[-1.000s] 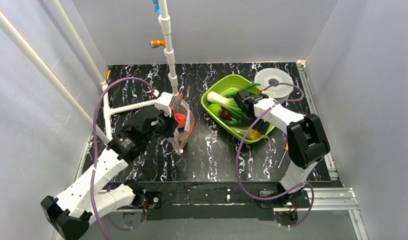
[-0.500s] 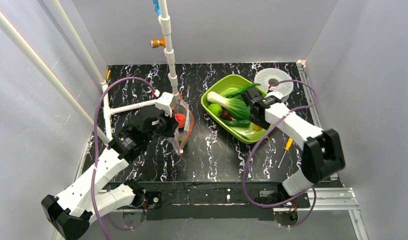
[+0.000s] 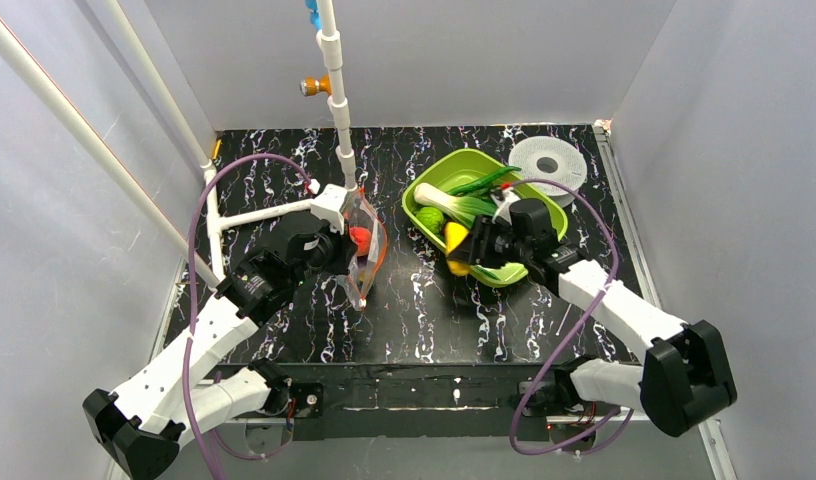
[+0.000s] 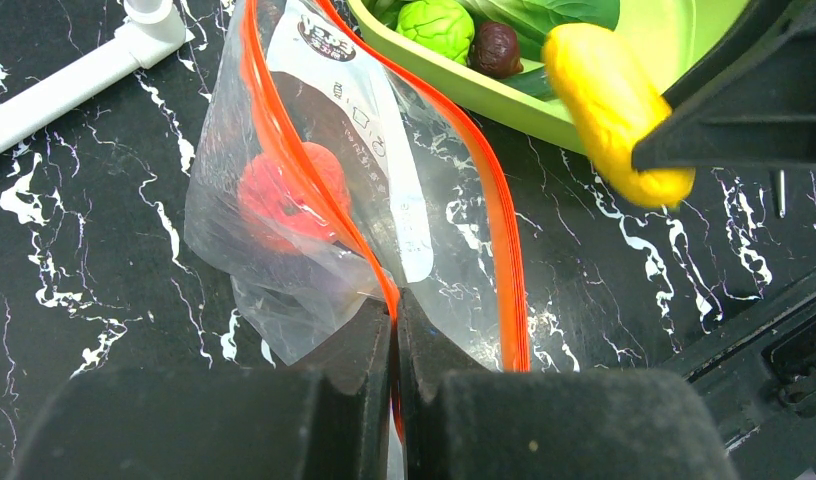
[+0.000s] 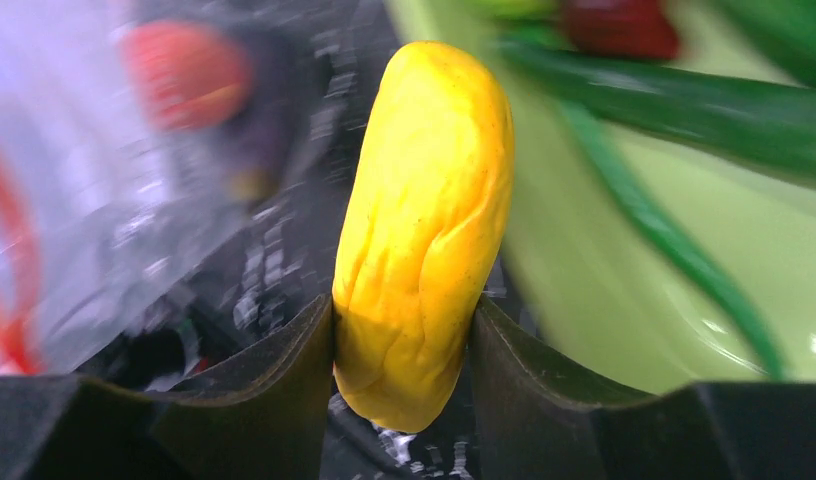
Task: Place the food in the zip-top bag and seal the zipper
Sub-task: Place the fake fruit in the zipper food storage bag.
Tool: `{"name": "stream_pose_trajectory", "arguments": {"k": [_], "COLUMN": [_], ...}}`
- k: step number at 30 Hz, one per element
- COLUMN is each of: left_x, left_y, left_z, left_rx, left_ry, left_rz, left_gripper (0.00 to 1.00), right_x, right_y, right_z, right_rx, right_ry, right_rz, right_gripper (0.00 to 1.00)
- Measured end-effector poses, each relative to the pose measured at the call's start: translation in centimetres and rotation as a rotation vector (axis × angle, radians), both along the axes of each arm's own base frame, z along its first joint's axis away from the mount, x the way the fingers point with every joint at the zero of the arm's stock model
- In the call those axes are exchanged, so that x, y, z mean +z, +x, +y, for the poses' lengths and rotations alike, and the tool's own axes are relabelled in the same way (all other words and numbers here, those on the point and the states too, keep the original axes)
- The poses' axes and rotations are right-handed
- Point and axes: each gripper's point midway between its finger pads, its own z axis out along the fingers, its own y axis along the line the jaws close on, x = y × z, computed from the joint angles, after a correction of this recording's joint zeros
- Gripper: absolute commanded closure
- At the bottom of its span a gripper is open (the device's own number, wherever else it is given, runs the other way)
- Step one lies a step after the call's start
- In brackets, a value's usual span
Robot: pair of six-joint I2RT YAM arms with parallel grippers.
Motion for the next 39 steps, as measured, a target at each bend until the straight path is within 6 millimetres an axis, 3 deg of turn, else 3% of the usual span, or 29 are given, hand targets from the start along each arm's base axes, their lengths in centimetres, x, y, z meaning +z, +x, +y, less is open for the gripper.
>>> {"name": "stream_pose_trajectory", "arguments": {"k": [3, 7, 9, 12, 15, 19, 26, 29, 33, 39], "left_x": [0.0, 0.0, 0.1, 0.2, 0.2, 0.2, 0.4, 0.4, 0.6, 0.8], "left_y": [0.0, 0.0, 0.0, 0.0, -0.1, -0.1, -0.1, -0.1, -0.2, -0.3], "left_z": [0.0, 0.0, 0.0, 0.1, 0.1, 0.1, 0.1, 0.1, 0.2, 0.2], "left_rx": [0.000, 0.001, 0.001, 0.001, 0.000, 0.001, 0.001, 0.001, 0.001, 0.001], "left_ry": [0.000, 0.000, -0.001, -0.003, -0.004, -0.005, -0.009, -0.009, -0.012, -0.017], "left_rz": [0.000, -0.001, -0.002, -0.005, -0.005, -0.006, -0.012, -0.012, -0.016, -0.021], "left_gripper": [1.00, 1.00, 1.00, 1.00, 1.00, 1.00, 1.00, 1.00, 1.00, 1.00], "right_x": [3.6, 9.2, 11.4, 13.2, 13.3, 11.6, 10.0, 10.1, 10.7, 10.8], "right_y": [-2.2, -6.8, -8.1, -8.2, -7.5, -6.7, -3.9, -2.2, -0.5, 0.2], "right_z": [5.0, 10.6, 12.1, 13.4, 14.5, 15.1, 15.8, 16.4, 17.1, 17.5], "right_rx": [0.238, 0.509, 0.575, 0.590, 0.578, 0.509, 0.322, 0.260, 0.217, 0.207], "right_ry": [0.145, 0.266, 0.309, 0.353, 0.371, 0.339, 0.285, 0.253, 0.223, 0.171], "right_rz": [-0.038, -0.118, -0.148, -0.145, -0.103, -0.012, 0.092, 0.096, 0.086, 0.060], "right_gripper": [0.97, 0.98, 0.99, 0.99, 0.99, 0.95, 0.62, 0.50, 0.24, 0.14]}}
